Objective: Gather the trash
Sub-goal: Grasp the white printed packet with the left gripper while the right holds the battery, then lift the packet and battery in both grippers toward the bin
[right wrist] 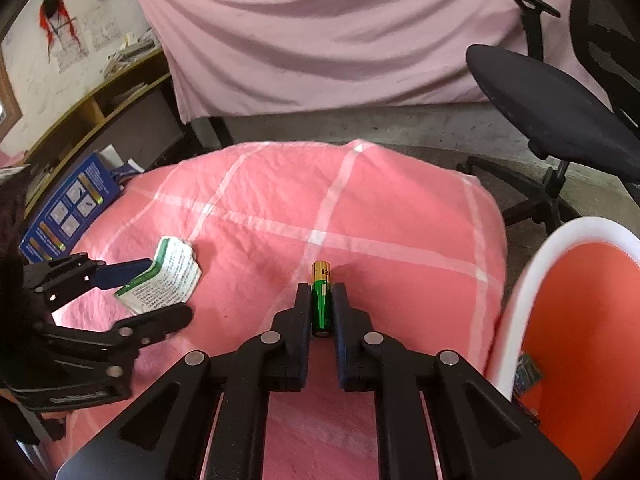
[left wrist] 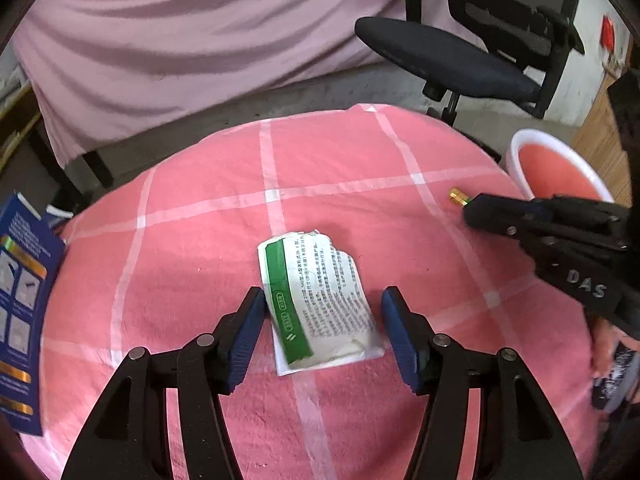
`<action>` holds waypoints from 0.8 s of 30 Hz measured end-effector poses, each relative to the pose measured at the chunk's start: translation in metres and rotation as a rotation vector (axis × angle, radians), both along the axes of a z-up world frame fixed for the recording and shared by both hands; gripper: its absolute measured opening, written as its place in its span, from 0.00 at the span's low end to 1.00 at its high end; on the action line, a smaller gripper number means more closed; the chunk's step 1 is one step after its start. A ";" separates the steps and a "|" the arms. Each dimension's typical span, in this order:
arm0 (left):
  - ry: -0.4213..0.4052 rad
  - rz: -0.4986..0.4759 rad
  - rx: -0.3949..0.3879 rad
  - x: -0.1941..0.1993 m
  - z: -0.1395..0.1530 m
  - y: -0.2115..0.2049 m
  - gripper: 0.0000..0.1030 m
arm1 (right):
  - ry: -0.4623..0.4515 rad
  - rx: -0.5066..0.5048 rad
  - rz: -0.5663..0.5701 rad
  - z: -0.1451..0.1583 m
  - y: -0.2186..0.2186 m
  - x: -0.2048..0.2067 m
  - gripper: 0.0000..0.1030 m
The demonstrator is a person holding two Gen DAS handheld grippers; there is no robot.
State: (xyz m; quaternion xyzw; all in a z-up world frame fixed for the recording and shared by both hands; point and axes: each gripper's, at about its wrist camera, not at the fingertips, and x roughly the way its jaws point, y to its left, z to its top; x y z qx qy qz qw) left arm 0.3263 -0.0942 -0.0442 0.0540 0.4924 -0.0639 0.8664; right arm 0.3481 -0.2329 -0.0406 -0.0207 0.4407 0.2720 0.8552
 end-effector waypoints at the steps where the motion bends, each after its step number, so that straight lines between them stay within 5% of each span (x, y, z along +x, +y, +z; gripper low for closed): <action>1: 0.002 -0.001 0.001 0.000 -0.001 0.001 0.52 | -0.004 -0.001 -0.003 0.000 -0.002 -0.002 0.08; 16: -0.073 -0.013 -0.004 -0.024 -0.002 0.002 0.44 | -0.081 0.027 -0.004 0.010 -0.009 -0.022 0.08; 24: -0.263 0.031 -0.108 -0.039 0.034 0.005 0.44 | -0.188 0.081 -0.022 0.028 -0.016 -0.040 0.08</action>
